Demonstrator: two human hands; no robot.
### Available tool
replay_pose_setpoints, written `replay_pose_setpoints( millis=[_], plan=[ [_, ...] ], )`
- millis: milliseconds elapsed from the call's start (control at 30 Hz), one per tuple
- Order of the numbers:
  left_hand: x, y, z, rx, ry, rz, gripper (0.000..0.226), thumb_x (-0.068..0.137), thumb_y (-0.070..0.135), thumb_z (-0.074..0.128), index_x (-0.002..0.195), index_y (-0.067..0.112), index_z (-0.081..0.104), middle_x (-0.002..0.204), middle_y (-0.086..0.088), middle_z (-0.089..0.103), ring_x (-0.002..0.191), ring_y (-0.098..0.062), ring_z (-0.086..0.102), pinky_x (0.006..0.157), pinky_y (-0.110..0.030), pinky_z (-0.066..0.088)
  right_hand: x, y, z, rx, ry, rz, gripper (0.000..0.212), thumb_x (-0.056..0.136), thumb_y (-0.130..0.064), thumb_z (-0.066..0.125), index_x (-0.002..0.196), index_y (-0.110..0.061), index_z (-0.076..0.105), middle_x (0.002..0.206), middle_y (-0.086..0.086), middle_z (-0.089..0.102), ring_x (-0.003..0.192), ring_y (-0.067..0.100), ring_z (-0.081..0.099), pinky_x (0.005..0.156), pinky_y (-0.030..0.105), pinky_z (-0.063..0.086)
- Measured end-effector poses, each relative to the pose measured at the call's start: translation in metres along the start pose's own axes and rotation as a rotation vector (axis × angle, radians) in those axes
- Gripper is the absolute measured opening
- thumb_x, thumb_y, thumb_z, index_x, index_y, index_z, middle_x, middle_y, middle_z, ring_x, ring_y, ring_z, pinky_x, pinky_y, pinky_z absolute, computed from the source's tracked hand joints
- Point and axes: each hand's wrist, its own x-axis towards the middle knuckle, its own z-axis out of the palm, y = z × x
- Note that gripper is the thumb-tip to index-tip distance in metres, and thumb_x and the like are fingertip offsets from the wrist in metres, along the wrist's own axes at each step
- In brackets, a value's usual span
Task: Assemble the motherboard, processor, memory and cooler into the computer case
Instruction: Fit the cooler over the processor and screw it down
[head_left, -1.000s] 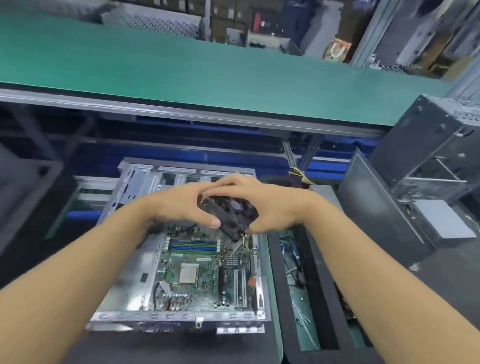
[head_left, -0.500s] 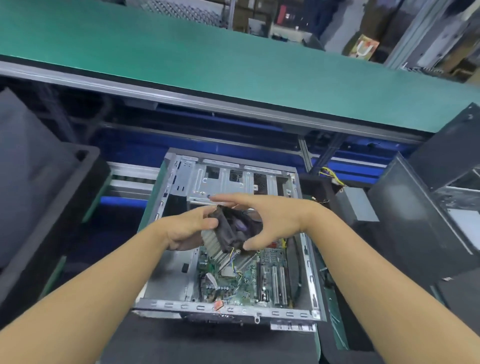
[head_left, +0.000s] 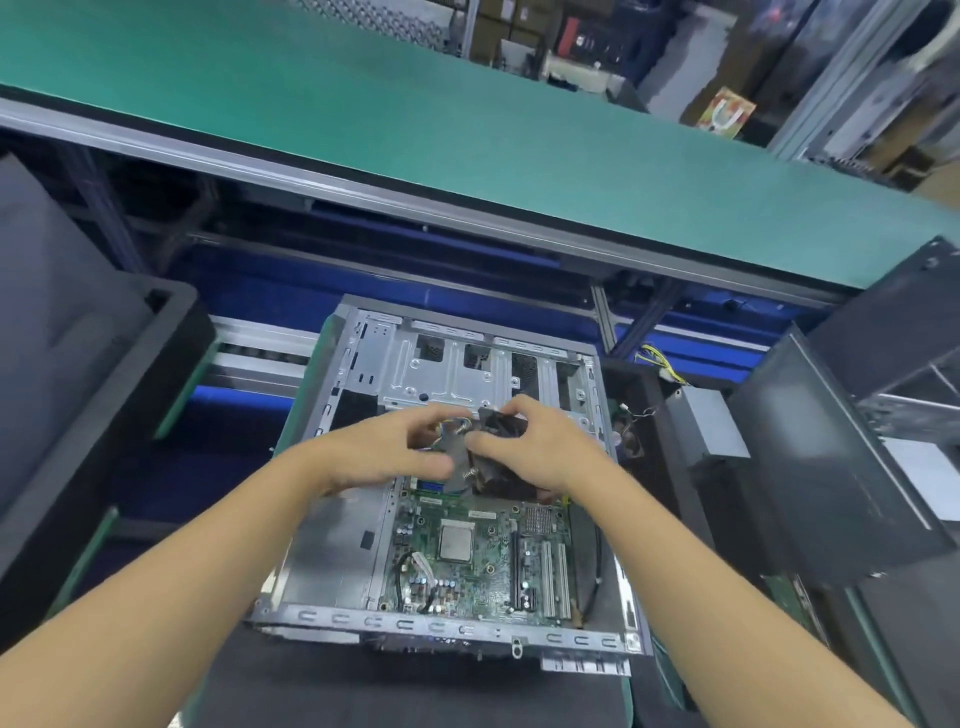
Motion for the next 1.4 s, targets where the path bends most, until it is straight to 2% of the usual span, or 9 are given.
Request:
replay_pose_setpoints(
  millis=[233,467,567,667,767,1000,1133,1233,1400],
  plan=[
    [0.006,0.017,0.026,0.698,0.289,0.092,0.118,0.040,0.085,0.067,0.141,0.039,0.027,0.132,0.022,0.046,0.111,-0.004,0.052,0.091,-0.029,0.048,-0.002,-0.014,0.012,-0.093,0.016,0.261,0.072,0.072,-0.079,0.049,0.123,-0.029,0.048,0.120,0.010,0.058,0.086,0.032,0.070,0.073,0.038,0.060],
    [0.009,-0.003,0.031,0.467,0.353,0.128,0.092,0.049,0.071,0.077,0.129,0.038,0.047,0.114,0.030,0.050,0.102,0.003,0.051,0.090,-0.029,0.049,-0.009,-0.009,0.020,-0.053,-0.067,0.286,0.099,0.068,-0.093,0.042,0.145,-0.031,0.036,0.135,0.013,0.045,0.095,0.033,0.067,0.067,0.033,0.058],
    [0.008,-0.015,0.029,0.320,0.353,0.120,0.085,0.050,0.061,0.085,0.126,0.040,0.051,0.117,0.032,0.053,0.108,0.010,0.051,0.093,-0.023,0.047,-0.010,0.005,0.010,-0.166,-0.231,0.137,0.111,0.056,-0.098,0.050,0.151,-0.045,0.026,0.137,0.008,0.029,0.132,0.036,0.038,0.104,0.047,0.047],
    [0.006,-0.021,0.033,0.281,0.348,0.087,0.091,0.047,0.067,0.084,0.127,0.046,0.049,0.118,0.040,0.050,0.110,0.017,0.047,0.090,-0.014,0.041,-0.010,0.020,0.013,-0.265,-0.207,-0.103,0.114,0.063,-0.070,0.081,0.155,-0.042,0.020,0.147,-0.001,0.016,0.145,0.029,0.018,0.117,0.050,0.030],
    [0.009,-0.026,0.038,0.285,0.320,0.050,0.093,0.046,0.068,0.083,0.129,0.047,0.046,0.119,0.040,0.048,0.111,0.016,0.047,0.092,-0.018,0.042,-0.006,0.030,0.029,-0.160,-0.182,-0.222,0.113,0.067,-0.049,0.089,0.154,-0.027,0.022,0.153,-0.017,0.005,0.140,0.024,0.036,0.113,0.040,0.038],
    [-0.003,-0.036,0.042,0.318,0.137,-0.303,0.145,0.049,0.079,0.074,0.153,0.026,-0.012,0.162,0.004,0.007,0.147,-0.017,0.018,0.116,-0.038,0.026,0.001,0.054,0.045,-0.290,-0.094,-0.401,0.108,0.066,-0.054,0.086,0.150,-0.027,0.024,0.147,-0.011,0.022,0.133,0.016,0.040,0.102,0.038,0.048],
    [-0.014,-0.045,0.044,0.428,0.095,-0.608,0.086,0.085,0.046,0.068,0.148,0.005,0.025,0.125,-0.007,0.060,0.110,-0.022,0.059,0.094,-0.033,0.048,0.009,0.063,0.062,-0.297,-0.215,-0.316,0.106,0.071,-0.046,0.086,0.150,-0.033,0.018,0.151,-0.004,0.032,0.141,0.022,0.032,0.109,0.044,0.042],
    [-0.013,-0.038,0.050,0.454,0.005,-0.516,0.035,0.093,0.021,0.053,0.126,0.018,0.063,0.112,0.002,0.070,0.093,-0.014,0.064,0.077,-0.021,0.047,0.012,0.064,0.074,-0.251,-0.245,-0.304,0.105,0.070,-0.045,0.088,0.149,-0.034,0.019,0.148,-0.005,0.034,0.135,0.019,0.035,0.105,0.036,0.040],
    [-0.012,-0.039,0.050,0.318,0.051,-0.524,0.036,0.092,0.003,0.044,0.103,0.022,0.073,0.098,0.004,0.072,0.081,-0.014,0.067,0.082,-0.029,0.055,0.012,0.065,0.087,-0.244,-0.217,-0.323,0.104,0.068,-0.043,0.089,0.146,-0.036,0.021,0.143,-0.004,0.037,0.129,0.018,0.038,0.105,0.036,0.040]
  ],
)
